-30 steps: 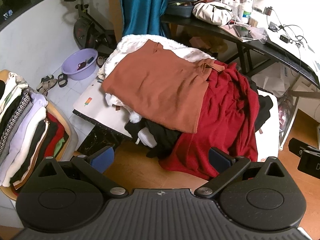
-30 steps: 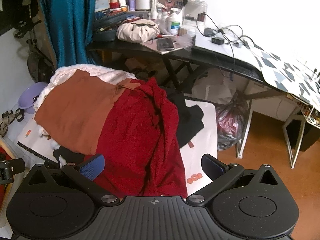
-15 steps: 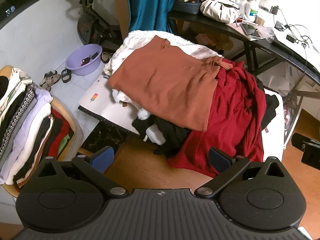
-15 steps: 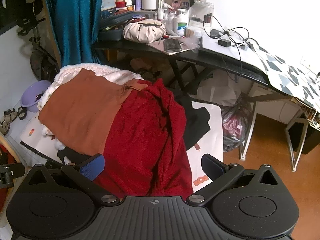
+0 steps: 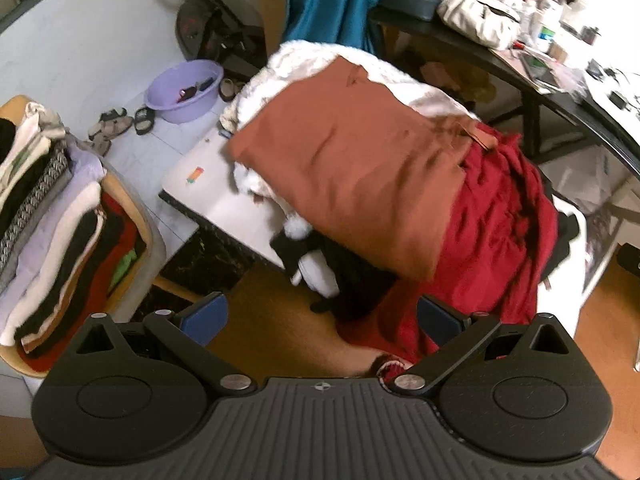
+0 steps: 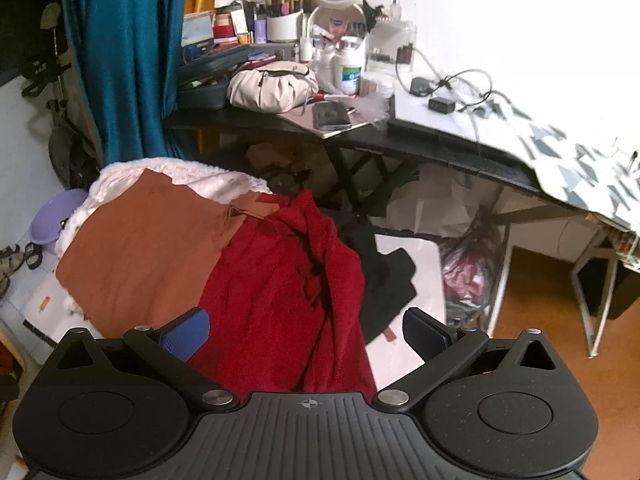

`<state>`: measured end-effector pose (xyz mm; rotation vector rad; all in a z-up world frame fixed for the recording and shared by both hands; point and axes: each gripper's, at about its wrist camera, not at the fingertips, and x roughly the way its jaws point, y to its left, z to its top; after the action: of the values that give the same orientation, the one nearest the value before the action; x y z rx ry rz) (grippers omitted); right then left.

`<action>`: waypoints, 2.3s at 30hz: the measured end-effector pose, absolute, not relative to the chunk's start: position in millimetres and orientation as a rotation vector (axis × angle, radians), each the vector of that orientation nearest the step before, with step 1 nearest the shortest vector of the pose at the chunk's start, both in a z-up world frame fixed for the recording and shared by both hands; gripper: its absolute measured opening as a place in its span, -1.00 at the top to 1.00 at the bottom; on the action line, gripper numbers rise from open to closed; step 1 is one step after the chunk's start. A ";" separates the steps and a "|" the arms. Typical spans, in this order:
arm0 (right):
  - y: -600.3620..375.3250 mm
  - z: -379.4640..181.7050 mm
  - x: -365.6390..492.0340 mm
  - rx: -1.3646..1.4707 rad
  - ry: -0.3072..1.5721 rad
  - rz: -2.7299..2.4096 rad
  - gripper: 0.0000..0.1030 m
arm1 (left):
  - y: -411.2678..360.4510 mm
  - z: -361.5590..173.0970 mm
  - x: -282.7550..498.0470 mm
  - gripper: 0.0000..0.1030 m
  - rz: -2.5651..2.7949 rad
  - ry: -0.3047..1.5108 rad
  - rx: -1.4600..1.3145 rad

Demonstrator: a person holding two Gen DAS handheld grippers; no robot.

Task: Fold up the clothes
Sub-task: 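Grasp the rust-brown sweater edge with the right gripper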

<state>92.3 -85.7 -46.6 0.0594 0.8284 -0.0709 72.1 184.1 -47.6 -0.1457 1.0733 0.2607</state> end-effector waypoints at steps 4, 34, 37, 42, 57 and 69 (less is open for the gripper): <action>-95.0 -68.4 149.0 0.094 0.843 -0.080 -0.99 | 192.0 -52.6 118.6 -0.99 0.321 1.062 -0.138; -29.4 -227.6 460.6 0.365 1.009 0.238 -0.26 | 283.4 -114.4 293.7 -0.99 0.427 0.957 0.023; -6.3 -239.3 461.7 0.282 1.026 0.220 -0.17 | 315.7 -123.7 319.5 -0.99 0.343 0.948 0.045; 15.8 -270.2 469.5 0.226 1.087 0.099 -0.14 | 350.2 -148.0 352.7 -0.99 0.245 1.003 0.139; 34.4 -202.5 405.5 0.422 1.061 0.158 0.84 | 399.9 -217.1 395.5 -0.99 -0.223 1.046 0.174; 20.0 -137.8 325.2 0.431 0.925 -0.209 0.85 | 388.6 -238.5 424.7 -0.99 -0.524 0.986 0.223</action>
<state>325.2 20.0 -137.8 0.4314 0.9254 -0.2089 424.7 388.6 -238.5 0.2228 0.9864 -0.5236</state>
